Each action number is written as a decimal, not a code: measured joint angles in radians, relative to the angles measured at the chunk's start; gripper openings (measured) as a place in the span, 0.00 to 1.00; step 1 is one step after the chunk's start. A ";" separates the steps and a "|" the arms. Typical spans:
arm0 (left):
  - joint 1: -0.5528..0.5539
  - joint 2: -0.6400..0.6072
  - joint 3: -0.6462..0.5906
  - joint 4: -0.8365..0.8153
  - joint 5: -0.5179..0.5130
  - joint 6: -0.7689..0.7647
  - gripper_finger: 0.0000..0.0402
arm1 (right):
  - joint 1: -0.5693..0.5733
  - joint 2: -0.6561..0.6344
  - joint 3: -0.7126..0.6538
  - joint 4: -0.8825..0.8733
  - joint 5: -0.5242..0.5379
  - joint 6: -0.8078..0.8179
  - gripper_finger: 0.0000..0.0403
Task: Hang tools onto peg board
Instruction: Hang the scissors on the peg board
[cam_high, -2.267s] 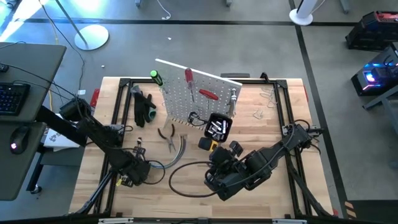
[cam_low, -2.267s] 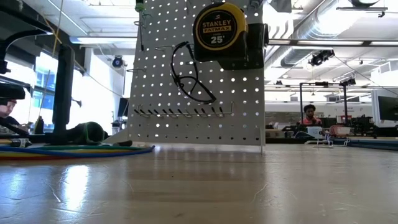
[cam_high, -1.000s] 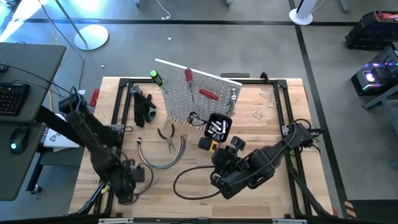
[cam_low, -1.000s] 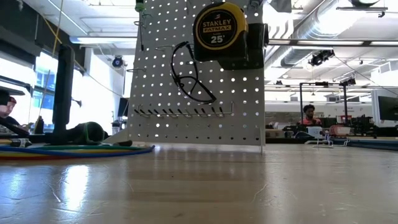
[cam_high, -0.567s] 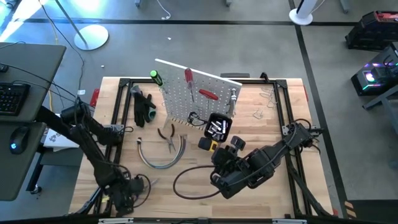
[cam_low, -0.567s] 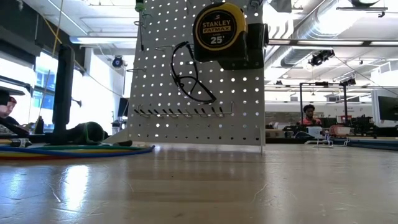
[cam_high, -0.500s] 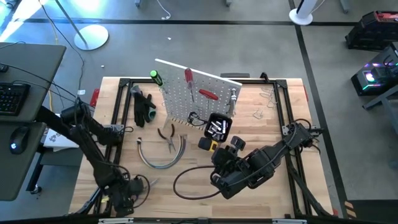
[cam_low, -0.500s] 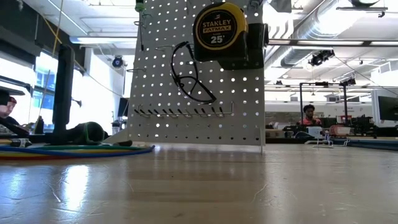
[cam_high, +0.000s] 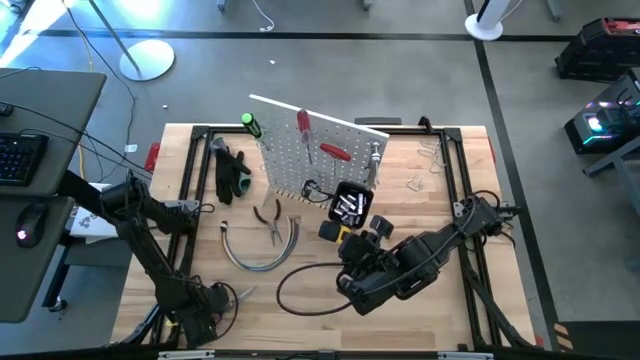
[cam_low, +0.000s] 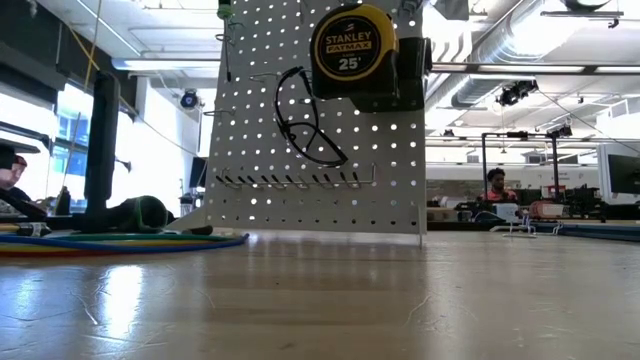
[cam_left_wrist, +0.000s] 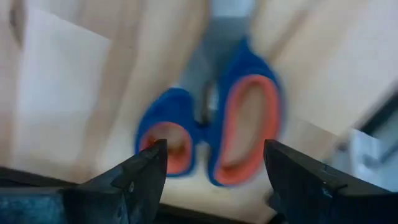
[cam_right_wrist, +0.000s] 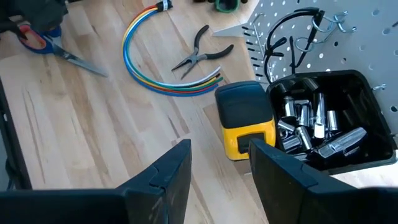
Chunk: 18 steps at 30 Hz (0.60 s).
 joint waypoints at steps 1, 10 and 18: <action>-0.002 0.016 0.000 -0.004 0.000 0.002 0.64 | -0.002 0.000 0.000 0.000 0.000 0.001 0.39; -0.002 0.105 0.006 -0.024 0.043 0.108 0.49 | -0.020 0.000 0.000 0.003 -0.021 -0.011 0.39; 0.002 -0.016 0.006 -0.062 0.012 0.133 0.13 | -0.019 0.000 0.000 -0.018 -0.023 -0.029 0.39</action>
